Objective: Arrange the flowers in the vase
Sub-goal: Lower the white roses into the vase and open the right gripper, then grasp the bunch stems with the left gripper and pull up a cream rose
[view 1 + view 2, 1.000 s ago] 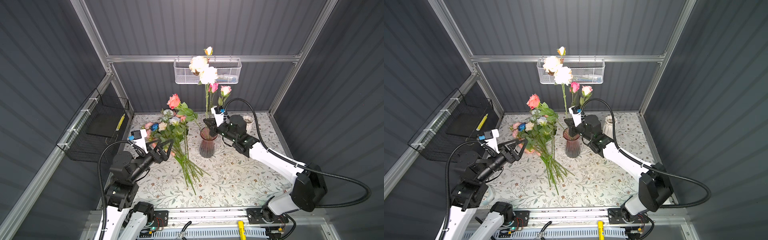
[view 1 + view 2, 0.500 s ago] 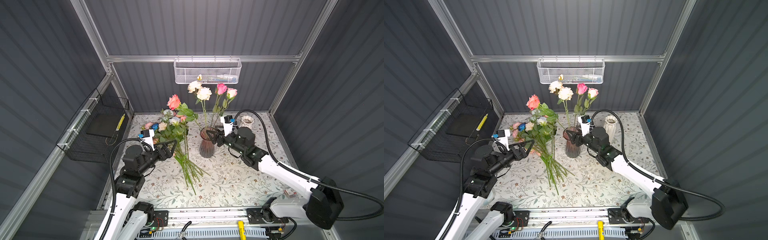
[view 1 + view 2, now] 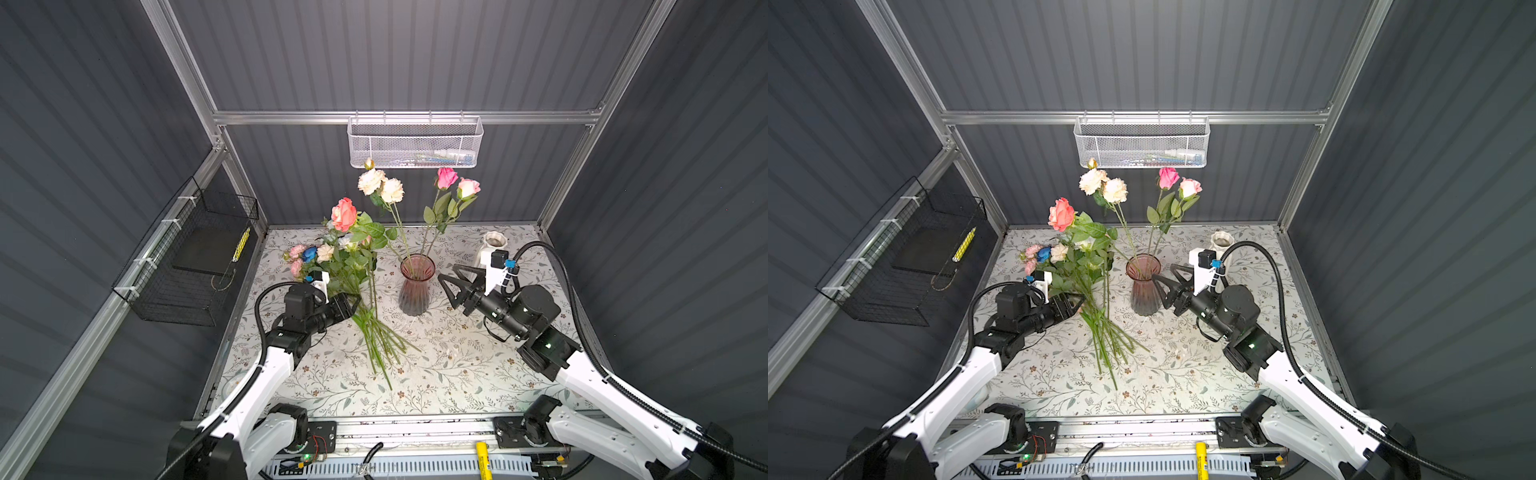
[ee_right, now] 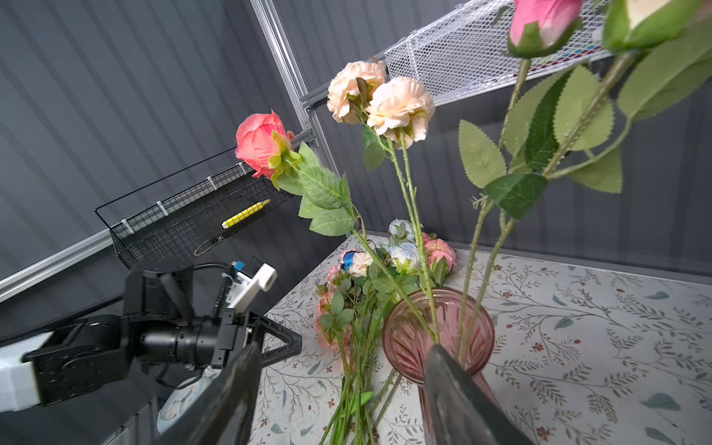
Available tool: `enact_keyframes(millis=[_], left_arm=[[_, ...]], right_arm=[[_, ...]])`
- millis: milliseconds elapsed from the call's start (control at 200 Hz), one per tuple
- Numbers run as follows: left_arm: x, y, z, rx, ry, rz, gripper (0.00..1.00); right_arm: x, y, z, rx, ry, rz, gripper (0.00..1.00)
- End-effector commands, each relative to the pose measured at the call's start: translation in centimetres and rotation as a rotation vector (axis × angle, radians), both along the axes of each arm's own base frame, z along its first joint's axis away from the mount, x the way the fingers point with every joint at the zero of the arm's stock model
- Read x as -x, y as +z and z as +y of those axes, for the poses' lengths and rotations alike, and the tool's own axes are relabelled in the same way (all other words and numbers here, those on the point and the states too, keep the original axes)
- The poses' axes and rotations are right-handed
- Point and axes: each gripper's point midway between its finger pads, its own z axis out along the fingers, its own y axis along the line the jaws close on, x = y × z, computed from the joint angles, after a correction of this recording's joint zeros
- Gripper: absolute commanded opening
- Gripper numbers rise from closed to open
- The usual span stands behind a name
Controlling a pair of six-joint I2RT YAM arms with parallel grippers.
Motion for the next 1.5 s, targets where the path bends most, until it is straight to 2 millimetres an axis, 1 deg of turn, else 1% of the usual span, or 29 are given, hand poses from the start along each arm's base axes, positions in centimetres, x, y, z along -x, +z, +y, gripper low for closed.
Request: enact_keyframes(millis=[0, 65, 155, 255, 350, 370, 430, 565, 820, 935, 1010, 1130, 1220, 1316, 1386, 1491], left_arm=[[-1.6, -0.5, -0.6, 0.025, -0.009, -0.025, 0.51], [-2.3, -1.6, -0.6, 0.02, 0.003, -0.006, 0.45], [-3.6, -2.3, -0.9, 0.027, 0.013, -0.005, 0.39], [-5.0, -3.0, -0.7, 0.021, 0.045, -0.005, 0.35], [-6.1, -4.1, -0.5, 0.001, 0.069, 0.019, 0.29], [-6.5, -4.4, -0.1, -0.017, 0.097, 0.019, 0.29], [-7.1, -5.1, 0.3, -0.04, 0.125, 0.032, 0.29], [-7.9, -6.2, 0.7, -0.057, 0.155, 0.046, 0.3], [-9.1, -7.3, 1.1, -0.068, 0.199, 0.057, 0.31], [-9.6, -7.6, 1.0, -0.064, 0.201, 0.06, 0.3], [-9.9, -7.9, 1.0, -0.068, 0.207, 0.063, 0.26], [-10.2, -8.2, 1.1, -0.074, 0.213, 0.066, 0.13], [-10.3, -8.3, 1.1, -0.069, 0.217, 0.066, 0.08], [-10.4, -7.5, 1.0, -0.043, 0.223, 0.045, 0.0], [-10.3, -6.1, 1.0, -0.012, 0.227, 0.009, 0.0], [-9.8, -3.1, 1.1, 0.028, 0.236, -0.059, 0.0]], right_arm=[[0.5, -0.3, -0.4, -0.004, -0.005, 0.015, 0.68], [0.7, -0.3, -0.5, -0.006, -0.004, 0.014, 0.68], [0.9, -0.3, -0.8, -0.008, -0.008, 0.008, 0.68], [1.1, -0.3, -0.9, -0.009, -0.007, 0.005, 0.68], [1.2, -0.3, -1.1, -0.009, -0.014, 0.001, 0.68], [1.3, -0.3, -1.2, -0.009, -0.014, 0.0, 0.67], [1.4, -0.3, -1.3, -0.01, -0.017, -0.002, 0.67], [1.6, 0.0, -1.7, -0.007, -0.028, -0.016, 0.67], [1.9, 0.2, -2.0, -0.008, -0.031, -0.027, 0.67], [2.0, 0.3, -2.0, -0.009, -0.026, -0.029, 0.67], [2.0, 0.3, -2.0, -0.01, -0.026, -0.027, 0.66], [2.1, 0.2, -2.0, -0.009, -0.023, -0.025, 0.66], [2.2, 0.1, -1.9, -0.01, -0.019, -0.023, 0.66], [2.2, 0.2, -1.9, -0.011, -0.017, -0.025, 0.65], [2.2, 0.2, -1.9, -0.011, -0.017, -0.025, 0.65], [2.2, 0.4, -1.9, -0.014, -0.015, -0.029, 0.65]])
